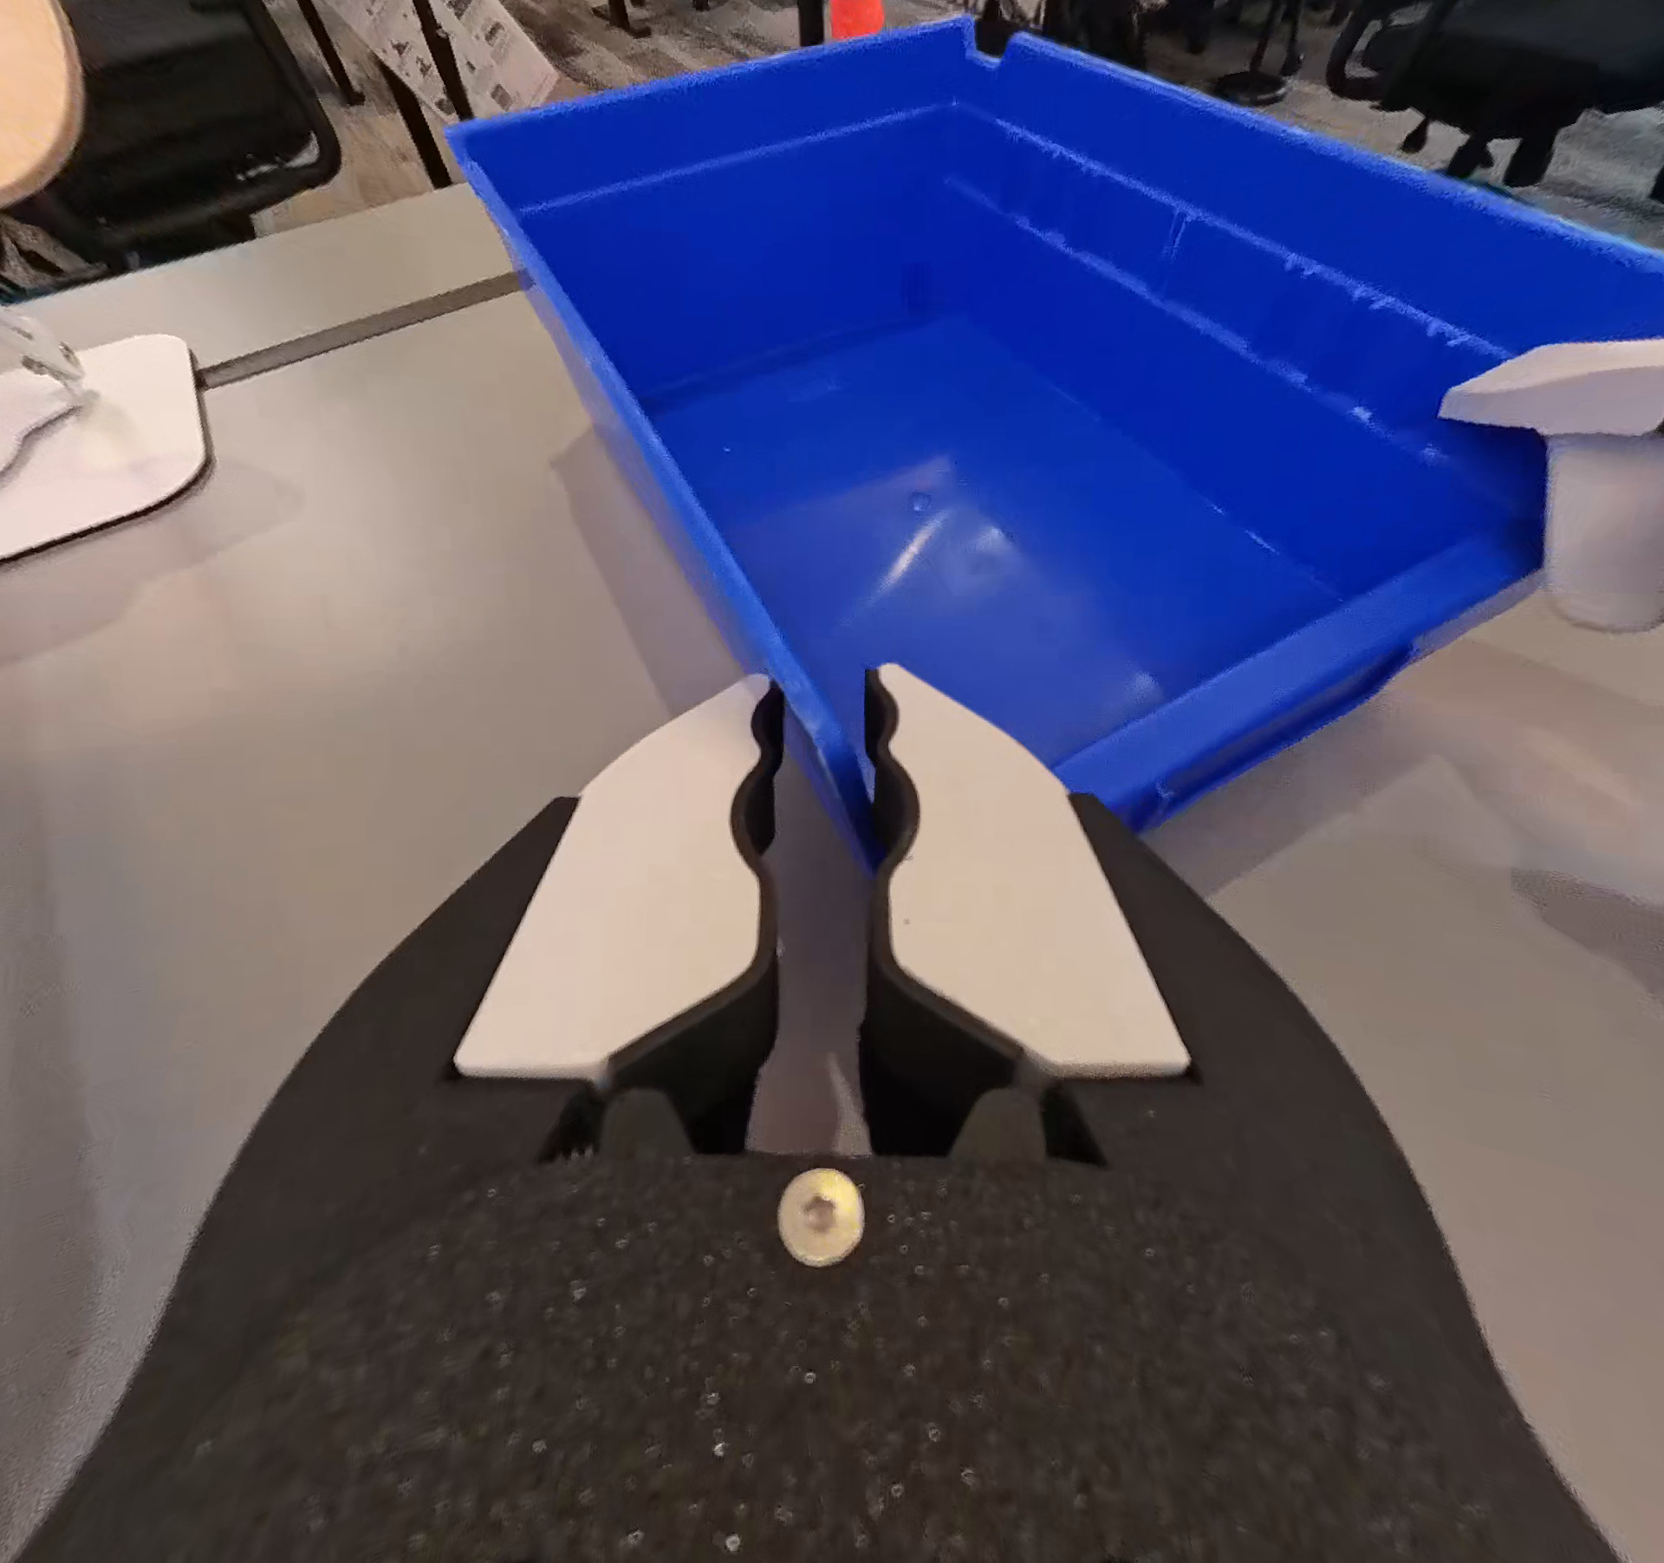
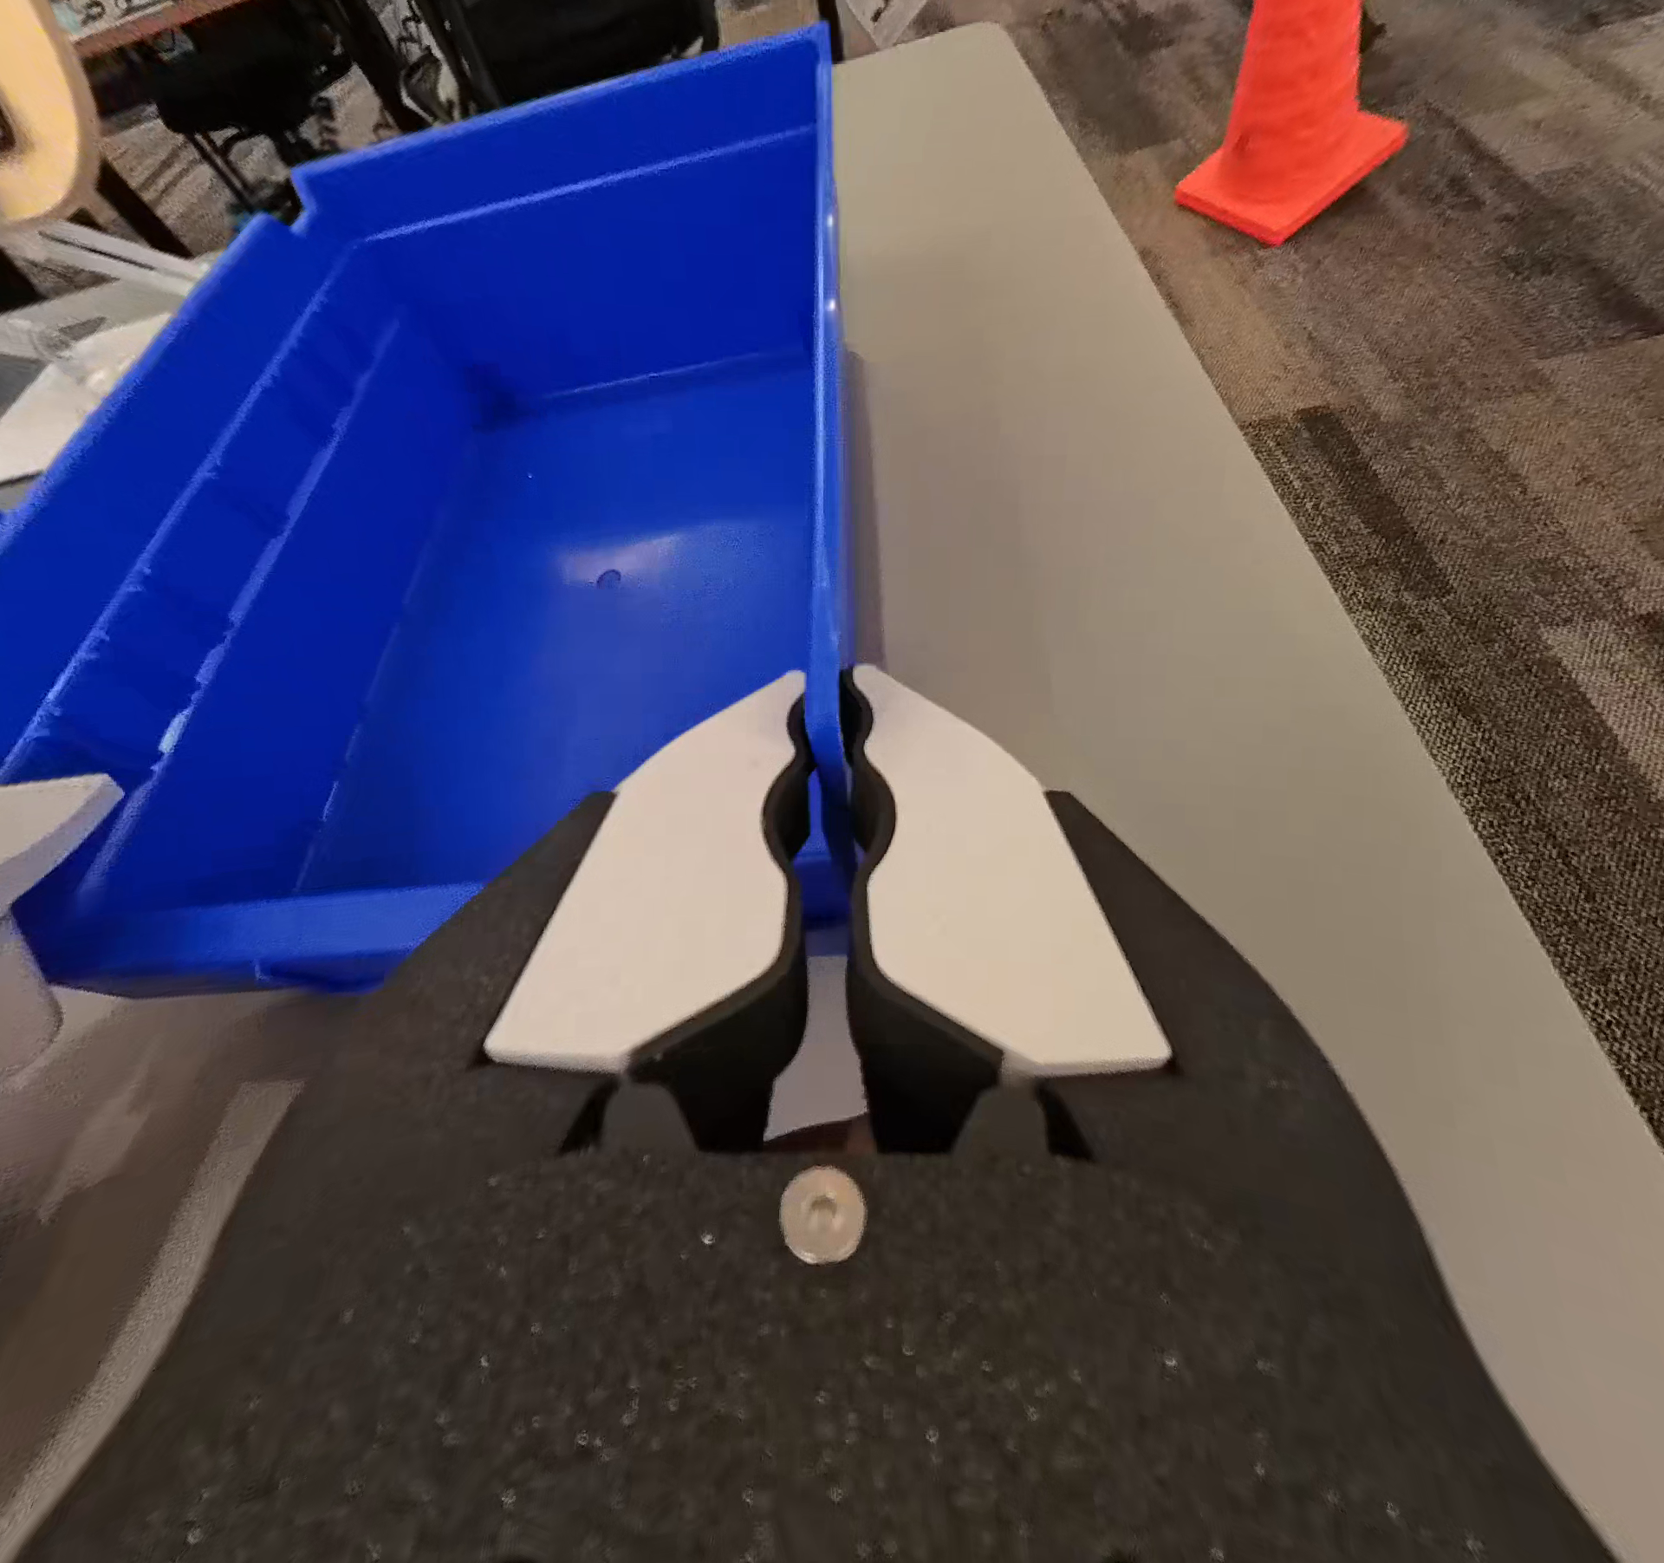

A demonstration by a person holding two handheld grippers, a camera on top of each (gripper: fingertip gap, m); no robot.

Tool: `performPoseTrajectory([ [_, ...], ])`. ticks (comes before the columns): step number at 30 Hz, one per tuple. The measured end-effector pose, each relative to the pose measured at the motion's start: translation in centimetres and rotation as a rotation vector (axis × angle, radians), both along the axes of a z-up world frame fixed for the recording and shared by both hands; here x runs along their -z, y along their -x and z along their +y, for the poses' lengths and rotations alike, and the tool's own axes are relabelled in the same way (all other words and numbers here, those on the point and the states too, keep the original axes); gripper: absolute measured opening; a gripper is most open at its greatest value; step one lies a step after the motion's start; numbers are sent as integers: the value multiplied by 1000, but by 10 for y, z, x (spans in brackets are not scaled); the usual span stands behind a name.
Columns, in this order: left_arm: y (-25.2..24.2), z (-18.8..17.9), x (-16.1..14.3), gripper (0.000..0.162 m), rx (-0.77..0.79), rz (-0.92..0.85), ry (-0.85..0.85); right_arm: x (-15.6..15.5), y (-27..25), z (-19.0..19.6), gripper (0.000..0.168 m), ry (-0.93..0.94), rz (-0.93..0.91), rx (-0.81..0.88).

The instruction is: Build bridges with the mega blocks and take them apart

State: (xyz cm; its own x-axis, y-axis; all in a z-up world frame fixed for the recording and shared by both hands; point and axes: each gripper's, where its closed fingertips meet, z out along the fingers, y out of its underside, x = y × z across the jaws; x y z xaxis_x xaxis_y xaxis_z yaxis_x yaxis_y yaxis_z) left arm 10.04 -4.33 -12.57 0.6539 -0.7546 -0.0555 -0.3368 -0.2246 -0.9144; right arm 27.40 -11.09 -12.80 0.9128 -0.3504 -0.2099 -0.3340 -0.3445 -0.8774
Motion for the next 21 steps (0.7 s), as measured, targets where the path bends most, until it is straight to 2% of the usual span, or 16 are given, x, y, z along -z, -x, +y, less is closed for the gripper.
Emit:
performPoseTrajectory([
  [5,-1,-16,3,23,100,19,65,3,-10,5,9,-38,58,19],
  [7,12,-24,-1,40,147,36,107,9,-15,3,31,16,46,29],
  [8,23,-29,-10,44,176,27,105,7,-20,-3,37,33,14,58],
  [10,56,-36,-38,51,229,-9,90,-10,-26,-16,44,26,-38,122],
  [13,141,-16,-86,55,166,-19,-42,-73,-9,-25,44,-96,-119,191],
  [15,217,16,-107,54,34,-29,-112,-123,32,-13,44,-174,-210,124],
  [17,294,51,-111,53,-118,-38,-125,-158,100,12,43,-244,-267,-27],
  [19,354,77,-91,54,-232,-53,-48,-168,193,45,44,-316,-203,-251],
  [21,389,92,-61,55,-285,-97,78,-141,294,77,44,-296,-79,-488],
])
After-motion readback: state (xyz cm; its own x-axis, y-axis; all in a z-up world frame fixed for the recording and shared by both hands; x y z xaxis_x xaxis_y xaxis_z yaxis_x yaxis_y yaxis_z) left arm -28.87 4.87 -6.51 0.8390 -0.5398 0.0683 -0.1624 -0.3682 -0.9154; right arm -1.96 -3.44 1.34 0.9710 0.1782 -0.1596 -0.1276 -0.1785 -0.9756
